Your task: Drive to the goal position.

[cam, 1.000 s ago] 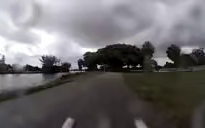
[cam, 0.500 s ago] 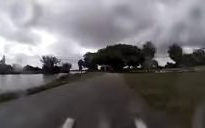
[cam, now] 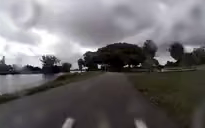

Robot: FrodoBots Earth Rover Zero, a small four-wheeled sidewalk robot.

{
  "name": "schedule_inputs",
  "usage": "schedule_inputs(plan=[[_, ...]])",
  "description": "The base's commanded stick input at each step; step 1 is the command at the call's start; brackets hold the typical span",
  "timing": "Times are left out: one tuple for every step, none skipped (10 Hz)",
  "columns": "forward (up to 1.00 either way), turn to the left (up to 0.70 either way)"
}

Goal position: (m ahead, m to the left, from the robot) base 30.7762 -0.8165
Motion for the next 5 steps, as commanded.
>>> schedule_inputs(plan=[[1.0, -0.06], [1.0, 0.0], [1.0, 0.0], [1.0, 0.0], [1.0, 0.0]])
